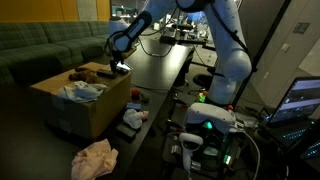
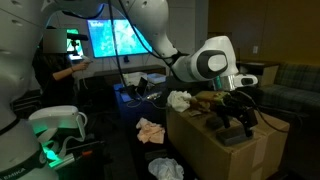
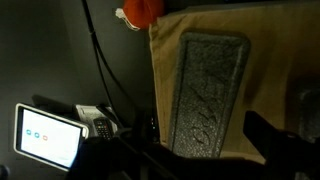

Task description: Place the turnip plushie on the table, then the duster on the box, then the left duster on the table, then the blue sponge on the box, then the white towel on the table, then the white cloth on the box, then the small brown object on the table, then the duster on the box, then the moose on the table, and finally, the peach shirt on the box

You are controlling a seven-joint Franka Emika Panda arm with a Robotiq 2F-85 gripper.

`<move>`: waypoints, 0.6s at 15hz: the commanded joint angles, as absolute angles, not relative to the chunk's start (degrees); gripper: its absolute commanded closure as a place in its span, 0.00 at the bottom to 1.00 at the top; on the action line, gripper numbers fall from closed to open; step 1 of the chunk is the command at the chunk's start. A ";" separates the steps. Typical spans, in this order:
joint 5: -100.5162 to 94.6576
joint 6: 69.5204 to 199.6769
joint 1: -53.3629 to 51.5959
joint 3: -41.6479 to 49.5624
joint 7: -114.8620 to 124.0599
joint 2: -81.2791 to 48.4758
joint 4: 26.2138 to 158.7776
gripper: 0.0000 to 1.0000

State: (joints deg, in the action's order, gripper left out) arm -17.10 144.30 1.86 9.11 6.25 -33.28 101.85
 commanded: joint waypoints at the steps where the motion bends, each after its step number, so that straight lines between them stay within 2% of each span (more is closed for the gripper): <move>1: -16.53 143.80 1.52 9.33 5.49 -31.66 100.98 0.00; 9: -15.61 146.74 1.30 6.82 3.77 -26.09 104.29 0.00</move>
